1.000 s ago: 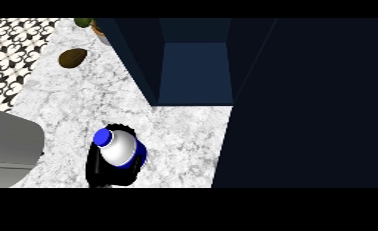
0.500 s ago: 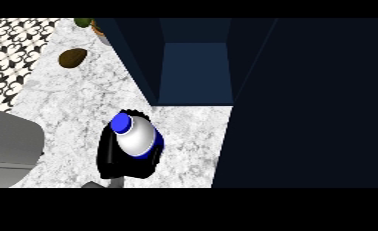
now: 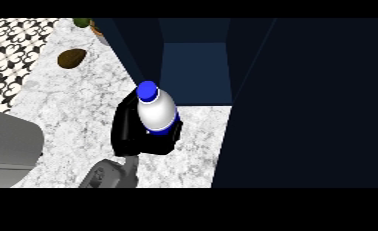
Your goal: Pick up the bottled water, place it into the cabinet and close the cabinet
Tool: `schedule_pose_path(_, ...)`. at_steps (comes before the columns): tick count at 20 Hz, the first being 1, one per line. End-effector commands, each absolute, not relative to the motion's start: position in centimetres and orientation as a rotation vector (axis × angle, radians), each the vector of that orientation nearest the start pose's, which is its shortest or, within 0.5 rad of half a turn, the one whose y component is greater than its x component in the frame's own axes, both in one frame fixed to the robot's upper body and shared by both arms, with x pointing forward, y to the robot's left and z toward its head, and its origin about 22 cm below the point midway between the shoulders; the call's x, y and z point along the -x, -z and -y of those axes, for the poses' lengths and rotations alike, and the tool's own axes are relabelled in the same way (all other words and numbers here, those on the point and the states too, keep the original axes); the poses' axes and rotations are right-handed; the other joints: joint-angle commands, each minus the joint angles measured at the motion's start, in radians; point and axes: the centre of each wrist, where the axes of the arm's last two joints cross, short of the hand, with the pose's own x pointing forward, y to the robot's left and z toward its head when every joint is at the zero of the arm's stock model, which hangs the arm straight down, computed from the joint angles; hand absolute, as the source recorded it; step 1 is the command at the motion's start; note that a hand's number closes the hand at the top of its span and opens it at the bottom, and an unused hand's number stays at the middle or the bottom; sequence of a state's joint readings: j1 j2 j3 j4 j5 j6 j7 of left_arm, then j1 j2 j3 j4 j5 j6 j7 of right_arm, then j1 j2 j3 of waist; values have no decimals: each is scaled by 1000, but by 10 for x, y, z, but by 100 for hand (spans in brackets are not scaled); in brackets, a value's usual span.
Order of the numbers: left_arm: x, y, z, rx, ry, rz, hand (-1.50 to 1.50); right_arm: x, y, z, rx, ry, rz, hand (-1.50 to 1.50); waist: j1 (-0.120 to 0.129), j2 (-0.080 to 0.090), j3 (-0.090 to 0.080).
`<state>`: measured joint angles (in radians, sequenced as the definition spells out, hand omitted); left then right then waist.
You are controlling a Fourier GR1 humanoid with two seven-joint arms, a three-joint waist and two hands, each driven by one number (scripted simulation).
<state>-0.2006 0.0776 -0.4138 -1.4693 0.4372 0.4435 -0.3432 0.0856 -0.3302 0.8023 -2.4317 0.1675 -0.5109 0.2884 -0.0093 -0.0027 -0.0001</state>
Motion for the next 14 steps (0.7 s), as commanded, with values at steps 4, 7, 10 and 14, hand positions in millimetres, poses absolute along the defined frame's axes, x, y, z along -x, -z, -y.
schedule_pose_path(4,-301,-56,-106,167,-237,1848,150,-73,-177,166,-245,-207,1982,-150,-12,-2,1)
schedule_pose_path(7,-310,-41,-112,154,-195,1841,150,-78,-173,158,-271,-178,1968,-150,-3,1,0)
schedule_pose_path(10,-334,-66,-111,60,-195,1841,150,-76,-180,165,-277,-193,1973,-150,-8,0,0)
schedule_pose_path(14,-349,-62,-86,32,-138,1836,150,-82,-176,163,-279,-182,1990,-150,-9,3,0)
